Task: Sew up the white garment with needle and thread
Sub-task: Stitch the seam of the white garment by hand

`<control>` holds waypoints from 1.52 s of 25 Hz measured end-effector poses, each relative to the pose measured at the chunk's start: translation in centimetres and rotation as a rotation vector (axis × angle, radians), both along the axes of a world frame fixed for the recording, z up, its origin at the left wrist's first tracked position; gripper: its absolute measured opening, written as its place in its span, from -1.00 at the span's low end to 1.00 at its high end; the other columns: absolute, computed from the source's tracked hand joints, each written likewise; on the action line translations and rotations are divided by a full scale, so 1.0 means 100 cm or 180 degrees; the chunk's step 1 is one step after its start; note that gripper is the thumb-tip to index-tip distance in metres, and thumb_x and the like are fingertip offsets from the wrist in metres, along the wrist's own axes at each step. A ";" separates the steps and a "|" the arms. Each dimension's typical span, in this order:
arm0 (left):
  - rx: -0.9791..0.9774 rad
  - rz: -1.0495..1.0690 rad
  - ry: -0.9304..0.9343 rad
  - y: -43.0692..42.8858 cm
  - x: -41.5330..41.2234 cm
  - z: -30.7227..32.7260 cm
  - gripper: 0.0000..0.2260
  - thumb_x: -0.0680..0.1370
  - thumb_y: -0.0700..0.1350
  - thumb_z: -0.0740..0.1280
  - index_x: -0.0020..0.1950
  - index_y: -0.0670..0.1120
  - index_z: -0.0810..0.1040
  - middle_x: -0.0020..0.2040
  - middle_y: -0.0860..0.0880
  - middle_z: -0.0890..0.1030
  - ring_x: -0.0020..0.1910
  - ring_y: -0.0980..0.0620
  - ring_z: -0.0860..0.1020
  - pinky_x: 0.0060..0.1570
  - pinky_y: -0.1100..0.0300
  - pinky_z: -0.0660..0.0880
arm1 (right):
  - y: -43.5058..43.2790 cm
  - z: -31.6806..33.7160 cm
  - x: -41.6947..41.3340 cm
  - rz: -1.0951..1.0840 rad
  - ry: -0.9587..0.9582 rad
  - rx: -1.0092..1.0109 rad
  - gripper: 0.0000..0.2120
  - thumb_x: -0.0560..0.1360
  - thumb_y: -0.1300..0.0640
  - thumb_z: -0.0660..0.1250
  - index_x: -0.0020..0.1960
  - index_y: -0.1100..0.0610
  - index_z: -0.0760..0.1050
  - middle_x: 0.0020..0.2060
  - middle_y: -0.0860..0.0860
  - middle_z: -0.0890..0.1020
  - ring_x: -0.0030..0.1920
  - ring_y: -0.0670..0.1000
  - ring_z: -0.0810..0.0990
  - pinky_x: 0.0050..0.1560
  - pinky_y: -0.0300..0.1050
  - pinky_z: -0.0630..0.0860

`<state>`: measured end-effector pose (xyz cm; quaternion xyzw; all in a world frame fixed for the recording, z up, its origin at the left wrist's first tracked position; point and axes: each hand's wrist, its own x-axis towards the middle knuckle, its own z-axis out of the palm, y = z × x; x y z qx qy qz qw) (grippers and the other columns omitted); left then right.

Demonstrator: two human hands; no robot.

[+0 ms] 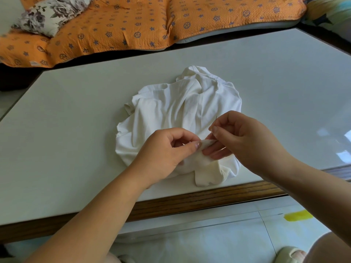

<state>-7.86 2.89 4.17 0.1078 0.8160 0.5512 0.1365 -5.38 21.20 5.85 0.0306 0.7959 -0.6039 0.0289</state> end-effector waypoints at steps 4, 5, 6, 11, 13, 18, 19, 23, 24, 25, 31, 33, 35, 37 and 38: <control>0.0056 0.0063 -0.0149 0.000 0.000 0.002 -0.96 0.51 -0.09 0.44 -0.10 0.02 0.70 -0.13 -0.11 0.66 -0.24 0.06 0.55 -0.29 0.32 0.51 | 0.005 0.004 0.003 -0.0091 0.0392 0.0176 -0.90 0.60 0.23 0.26 -0.08 0.14 0.50 -0.21 -0.01 0.71 -0.35 0.04 0.70 -0.43 -0.17 0.55; 0.0068 0.0074 -0.0183 0.000 0.000 0.002 -0.96 0.51 -0.08 0.44 -0.10 0.03 0.70 -0.15 -0.07 0.67 -0.24 0.07 0.55 -0.28 0.33 0.51 | 0.006 0.006 0.005 -0.0010 0.0392 0.0152 -0.90 0.59 0.25 0.27 -0.09 0.13 0.50 -0.25 0.01 0.70 -0.37 0.06 0.69 -0.44 -0.16 0.52; 0.0084 0.0085 -0.0215 0.000 0.000 0.002 -0.96 0.51 -0.07 0.44 -0.10 0.03 0.70 -0.17 -0.04 0.67 -0.23 0.08 0.56 -0.28 0.33 0.51 | 0.006 0.008 0.007 0.0116 0.0325 0.0164 -0.89 0.58 0.26 0.27 -0.10 0.12 0.51 -0.30 0.03 0.69 -0.38 0.07 0.69 -0.44 -0.14 0.51; 0.0253 0.0096 -0.0386 -0.002 -0.001 0.002 -0.95 0.51 -0.11 0.44 -0.09 -0.01 0.70 -0.20 -0.07 0.68 -0.25 0.07 0.53 -0.32 0.31 0.49 | 0.003 0.008 0.012 0.0544 -0.0307 0.0380 -0.89 0.55 0.20 0.31 -0.10 0.07 0.58 -0.44 0.05 0.64 -0.42 0.04 0.66 -0.48 -0.19 0.45; 0.0313 0.0124 -0.0449 -0.002 -0.002 0.002 -0.95 0.50 -0.11 0.44 -0.09 -0.02 0.71 -0.26 0.03 0.66 -0.32 0.16 0.52 -0.34 0.31 0.47 | 0.004 0.007 0.012 0.0543 -0.0399 0.0445 -0.88 0.56 0.19 0.30 -0.08 0.06 0.60 -0.45 0.04 0.63 -0.44 0.02 0.64 -0.49 -0.21 0.44; 0.0372 0.0153 -0.0488 -0.003 0.000 0.003 -0.96 0.48 -0.10 0.45 -0.12 0.00 0.71 -0.27 0.06 0.67 -0.35 0.19 0.51 -0.34 0.31 0.48 | 0.002 0.006 0.012 0.0541 -0.0440 0.0449 -0.84 0.56 0.20 0.30 -0.07 0.04 0.64 -0.47 0.03 0.61 -0.46 0.00 0.61 -0.48 -0.23 0.44; 0.0376 0.0166 -0.0493 -0.003 0.000 0.003 -0.96 0.48 -0.10 0.45 -0.12 0.00 0.71 -0.26 0.06 0.67 -0.35 0.19 0.51 -0.34 0.31 0.49 | 0.002 0.006 0.012 0.0542 -0.0436 0.0444 -0.83 0.56 0.21 0.30 -0.07 0.03 0.64 -0.47 0.03 0.61 -0.47 0.00 0.61 -0.48 -0.24 0.43; 0.0395 0.0205 -0.0508 -0.004 0.000 0.003 -0.96 0.46 -0.07 0.46 -0.14 0.01 0.71 -0.26 0.03 0.67 -0.36 0.18 0.50 -0.34 0.28 0.49 | 0.002 0.007 0.012 0.0562 -0.0423 0.0459 -0.80 0.54 0.23 0.30 -0.07 0.00 0.65 -0.48 0.03 0.61 -0.49 -0.02 0.59 -0.46 -0.24 0.44; 0.0392 0.0207 -0.0508 -0.004 0.000 0.003 -0.96 0.46 -0.08 0.46 -0.14 0.01 0.71 -0.26 0.04 0.67 -0.37 0.18 0.50 -0.33 0.27 0.48 | 0.002 0.007 0.012 0.0567 -0.0412 0.0475 -0.80 0.54 0.22 0.30 -0.07 -0.01 0.66 -0.49 0.02 0.61 -0.49 -0.03 0.59 -0.46 -0.24 0.44; 0.0386 0.0208 -0.0505 -0.004 0.000 0.004 -0.96 0.47 -0.09 0.45 -0.14 0.01 0.71 -0.27 0.05 0.66 -0.38 0.19 0.49 -0.33 0.27 0.48 | 0.002 0.007 0.012 0.0571 -0.0398 0.0497 -0.80 0.54 0.22 0.30 -0.07 -0.01 0.66 -0.49 0.02 0.61 -0.49 -0.04 0.59 -0.46 -0.25 0.45; 0.0440 0.0256 -0.0518 -0.004 -0.001 0.003 -0.94 0.47 -0.12 0.46 -0.09 -0.05 0.71 -0.28 0.05 0.65 -0.35 0.20 0.50 -0.35 0.30 0.48 | 0.000 0.007 0.011 0.0573 -0.0331 0.0622 -0.80 0.54 0.21 0.31 -0.07 -0.05 0.66 -0.51 -0.01 0.60 -0.51 -0.08 0.58 -0.46 -0.29 0.46; 0.0431 0.0277 -0.0479 -0.004 0.000 0.003 -0.93 0.47 -0.13 0.46 -0.08 -0.06 0.72 -0.27 0.03 0.67 -0.33 0.20 0.52 -0.35 0.32 0.48 | 0.000 0.006 0.011 0.0565 -0.0302 0.0659 -0.80 0.53 0.21 0.31 -0.07 -0.05 0.65 -0.51 -0.02 0.61 -0.51 -0.08 0.58 -0.45 -0.29 0.46; 0.0392 0.0288 -0.0392 -0.004 0.000 0.002 -0.93 0.47 -0.12 0.47 -0.07 -0.04 0.72 -0.25 0.03 0.69 -0.29 0.19 0.56 -0.33 0.31 0.50 | -0.002 0.004 0.011 0.0546 -0.0278 0.0686 -0.81 0.54 0.20 0.31 -0.06 -0.05 0.65 -0.51 -0.02 0.61 -0.51 -0.09 0.58 -0.45 -0.31 0.46; 0.0320 0.0292 -0.0271 -0.004 0.001 0.002 -0.93 0.47 -0.11 0.47 -0.07 -0.01 0.72 -0.22 0.03 0.71 -0.24 0.19 0.61 -0.29 0.29 0.51 | -0.003 0.003 0.011 0.0519 -0.0268 0.0691 -0.82 0.55 0.19 0.31 -0.06 -0.05 0.63 -0.50 -0.02 0.62 -0.51 -0.09 0.59 -0.46 -0.31 0.46; 0.0288 0.0286 -0.0206 -0.004 0.001 0.002 -0.93 0.47 -0.11 0.48 -0.06 0.00 0.72 -0.20 0.03 0.72 -0.21 0.19 0.63 -0.28 0.29 0.52 | -0.004 0.002 0.011 0.0502 -0.0266 0.0690 -0.82 0.55 0.19 0.31 -0.06 -0.05 0.63 -0.50 -0.01 0.62 -0.50 -0.09 0.59 -0.46 -0.30 0.46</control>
